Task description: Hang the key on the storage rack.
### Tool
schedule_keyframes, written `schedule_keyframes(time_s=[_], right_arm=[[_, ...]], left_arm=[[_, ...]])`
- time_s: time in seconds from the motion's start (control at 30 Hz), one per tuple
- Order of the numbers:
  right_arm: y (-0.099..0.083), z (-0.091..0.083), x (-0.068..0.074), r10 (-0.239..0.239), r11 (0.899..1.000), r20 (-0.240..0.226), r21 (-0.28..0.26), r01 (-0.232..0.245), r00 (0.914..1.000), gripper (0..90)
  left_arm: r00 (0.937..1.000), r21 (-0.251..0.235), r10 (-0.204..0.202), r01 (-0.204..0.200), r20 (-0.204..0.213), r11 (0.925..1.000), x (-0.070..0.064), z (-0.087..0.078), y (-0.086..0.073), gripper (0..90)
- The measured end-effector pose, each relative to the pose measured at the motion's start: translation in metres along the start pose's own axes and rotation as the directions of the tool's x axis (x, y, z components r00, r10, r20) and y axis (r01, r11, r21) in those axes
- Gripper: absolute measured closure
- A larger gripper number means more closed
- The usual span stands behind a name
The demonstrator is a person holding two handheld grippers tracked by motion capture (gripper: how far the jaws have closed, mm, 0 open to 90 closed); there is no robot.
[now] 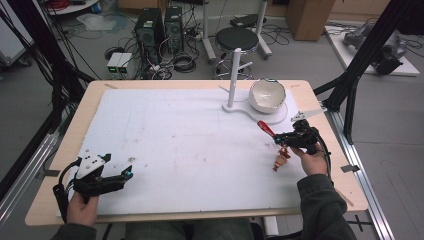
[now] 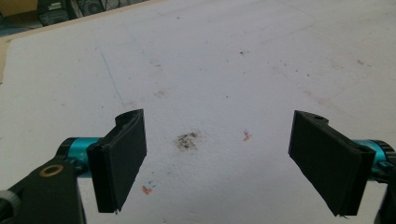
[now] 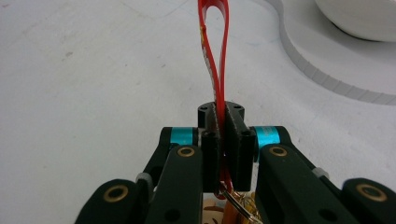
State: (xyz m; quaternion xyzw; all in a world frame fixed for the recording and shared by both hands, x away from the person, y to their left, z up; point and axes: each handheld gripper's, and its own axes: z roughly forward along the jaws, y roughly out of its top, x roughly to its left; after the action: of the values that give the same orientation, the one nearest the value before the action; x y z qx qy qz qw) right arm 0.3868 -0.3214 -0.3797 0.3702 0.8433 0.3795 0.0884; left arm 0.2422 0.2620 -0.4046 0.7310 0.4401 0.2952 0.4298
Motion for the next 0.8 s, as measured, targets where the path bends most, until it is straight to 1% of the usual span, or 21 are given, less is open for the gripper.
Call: schedule_keyframes(time_s=[0.3,0.57,0.6,0.63,0.7,0.77,0.8], right_arm=[[0.010,-0.005,0.007,-0.026,0.999,0.000,-0.038,0.026,0.9997,85.4],[0.016,-0.009,0.009,-0.030,0.997,0.001,-0.064,0.030,0.9996,85.4],[0.017,-0.009,0.009,-0.032,0.997,-0.004,-0.068,0.031,0.9995,85.4],[0.017,-0.010,0.010,-0.025,0.997,-0.004,-0.070,0.024,0.9997,85.4],[0.019,-0.010,0.010,-0.033,0.997,-0.005,-0.073,0.032,0.9995,85.4],[0.021,-0.011,0.012,-0.031,0.997,-0.006,-0.076,0.030,0.9995,85.4],[0.022,-0.011,0.012,-0.039,0.996,-0.005,-0.080,0.039,0.9992,85.4]], left_arm=[[1.0000,-0.001,0.001,-0.001,-0.001,1.0000,0.000,0.000,0.000,19.7],[1.0000,-0.003,0.001,-0.001,-0.001,1.0000,0.000,-0.001,0.000,19.7],[1.0000,-0.003,0.003,-0.003,-0.002,1.0000,0.000,-0.001,0.000,19.7],[1.0000,-0.003,0.003,-0.003,-0.002,1.0000,0.000,-0.001,0.000,19.6],[1.0000,-0.004,0.001,-0.001,-0.001,1.0000,0.000,-0.001,0.000,19.7],[1.0000,-0.004,0.001,-0.001,-0.002,1.0000,0.000,-0.001,0.000,19.7],[1.0000,-0.004,0.001,-0.001,-0.003,1.0000,0.000,-0.001,0.000,19.7]])
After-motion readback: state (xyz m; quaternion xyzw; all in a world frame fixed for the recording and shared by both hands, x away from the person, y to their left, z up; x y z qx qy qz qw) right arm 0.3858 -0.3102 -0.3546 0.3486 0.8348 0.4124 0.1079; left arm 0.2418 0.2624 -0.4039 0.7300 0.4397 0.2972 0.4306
